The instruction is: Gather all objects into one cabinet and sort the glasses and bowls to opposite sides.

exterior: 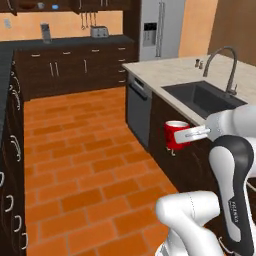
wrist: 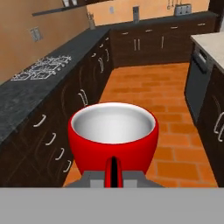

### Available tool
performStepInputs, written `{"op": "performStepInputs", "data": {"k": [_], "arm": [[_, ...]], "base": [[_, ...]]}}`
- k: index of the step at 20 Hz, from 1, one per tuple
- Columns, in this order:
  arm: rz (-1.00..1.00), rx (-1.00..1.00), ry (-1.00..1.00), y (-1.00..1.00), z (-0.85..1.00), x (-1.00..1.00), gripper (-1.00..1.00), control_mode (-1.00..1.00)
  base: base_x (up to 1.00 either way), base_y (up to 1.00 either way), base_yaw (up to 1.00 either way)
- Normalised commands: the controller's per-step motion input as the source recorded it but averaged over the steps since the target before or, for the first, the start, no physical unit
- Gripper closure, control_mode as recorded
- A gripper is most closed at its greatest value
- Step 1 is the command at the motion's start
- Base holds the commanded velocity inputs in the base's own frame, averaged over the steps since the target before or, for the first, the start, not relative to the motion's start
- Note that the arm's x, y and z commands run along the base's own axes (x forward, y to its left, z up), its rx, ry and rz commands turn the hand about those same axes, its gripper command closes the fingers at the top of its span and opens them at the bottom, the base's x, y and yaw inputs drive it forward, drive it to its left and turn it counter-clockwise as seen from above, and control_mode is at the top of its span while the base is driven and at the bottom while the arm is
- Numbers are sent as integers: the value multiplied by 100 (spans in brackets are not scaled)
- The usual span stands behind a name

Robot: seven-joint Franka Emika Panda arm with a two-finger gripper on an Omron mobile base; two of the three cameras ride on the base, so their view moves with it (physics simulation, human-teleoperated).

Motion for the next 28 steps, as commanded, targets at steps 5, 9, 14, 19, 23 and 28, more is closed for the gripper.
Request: {"op": "performStepInputs", "data": {"k": [5,9,14,19,23,28], "arm": [[0,0,0,0,0,0,100,100],[0,0,0,0,0,0,100,100],[0,0,0,0,0,0,100,100],[0,0,0,0,0,0,100,100],[0,0,0,0,0,0,100,100],[0,0,0,0,0,0,100,100]], "base": [[100,42,25],[100,47,13],[100,54,3],[100,63,-2],[100,48,-5],[100,7,-3]]}}
